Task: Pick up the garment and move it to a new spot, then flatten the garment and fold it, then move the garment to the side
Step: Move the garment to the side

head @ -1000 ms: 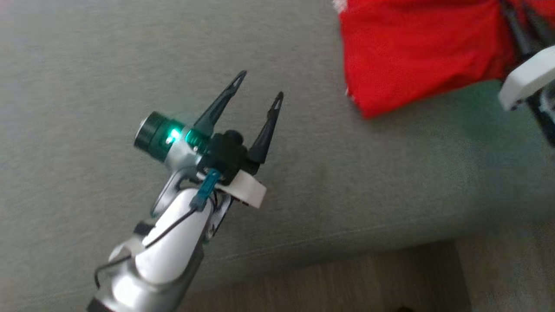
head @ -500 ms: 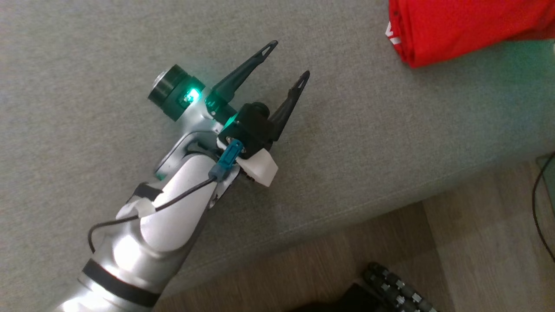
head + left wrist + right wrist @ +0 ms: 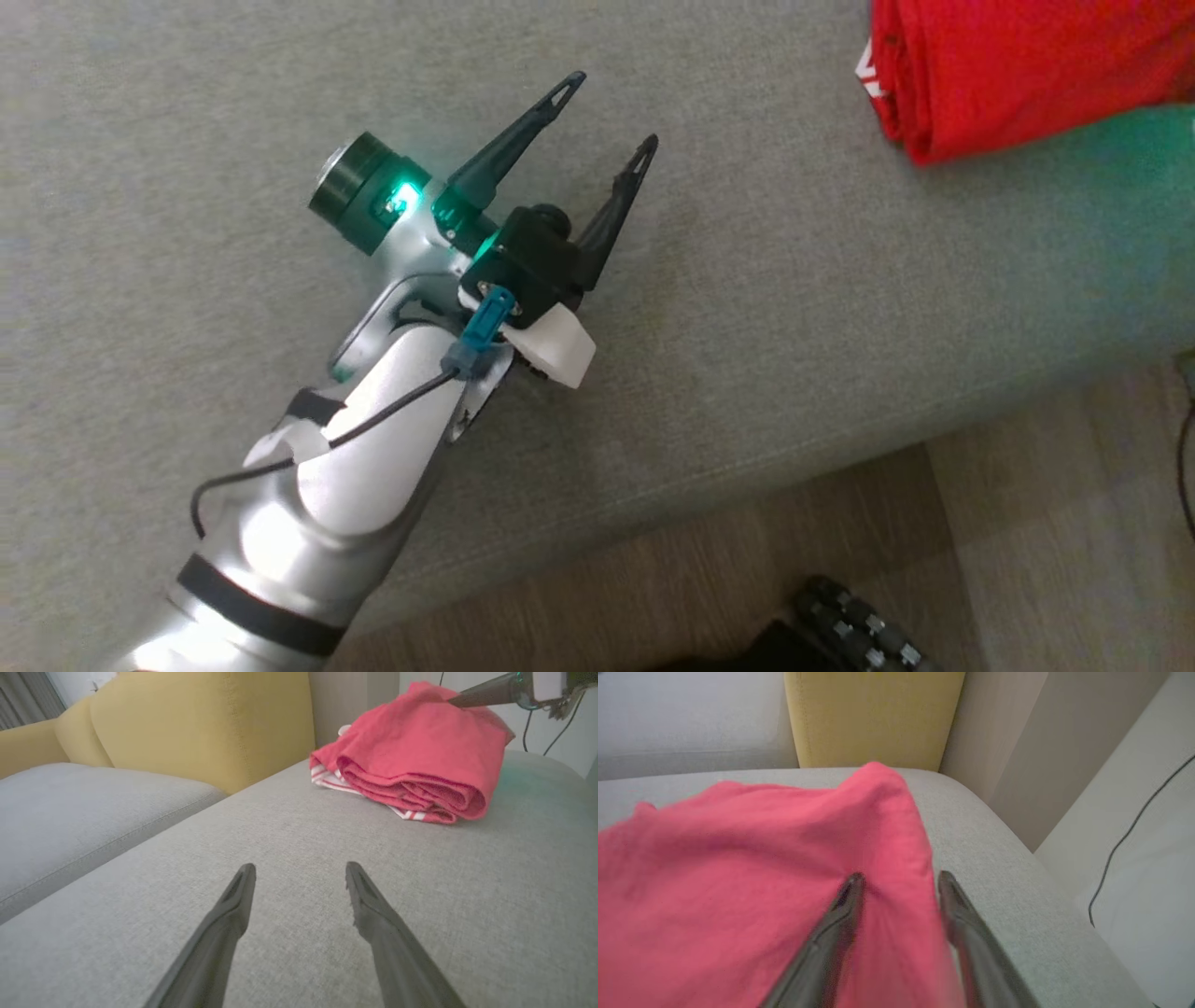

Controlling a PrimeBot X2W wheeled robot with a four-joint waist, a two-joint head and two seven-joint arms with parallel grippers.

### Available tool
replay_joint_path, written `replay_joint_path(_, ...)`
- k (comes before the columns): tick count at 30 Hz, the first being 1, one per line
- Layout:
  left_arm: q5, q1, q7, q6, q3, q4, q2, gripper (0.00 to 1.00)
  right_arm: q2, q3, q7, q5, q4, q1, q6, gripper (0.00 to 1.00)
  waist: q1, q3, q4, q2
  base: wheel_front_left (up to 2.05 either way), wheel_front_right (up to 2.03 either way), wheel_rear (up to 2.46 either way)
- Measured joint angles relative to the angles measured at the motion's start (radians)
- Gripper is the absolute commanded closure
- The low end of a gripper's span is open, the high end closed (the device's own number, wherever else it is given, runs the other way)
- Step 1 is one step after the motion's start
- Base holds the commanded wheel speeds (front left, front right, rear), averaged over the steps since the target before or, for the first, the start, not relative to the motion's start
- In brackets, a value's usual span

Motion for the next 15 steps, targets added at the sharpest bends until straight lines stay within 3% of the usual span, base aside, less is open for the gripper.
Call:
replay_joint_path(10, -0.113, 0.117, -0.029, 0.084, 0.065, -0.014, -0.022, 0.00, 0.001, -0.059, -0.002, -0.086, -0.096, 0.083, 0.000, 0.00, 0.0000, -0.136, 0.091, 0.0000, 0.00, 0.00, 0.00)
replay_joint_path(15, -0.173, 0.231, -0.032, 0.124, 0.130, -0.098, -0.012, 0.00, 0.072, -0.077, -0.002, -0.110, -0.173, 0.194, 0.000, 0.00, -0.0001, -0.231, 0.146, 0.0000, 0.00, 0.00, 0.00)
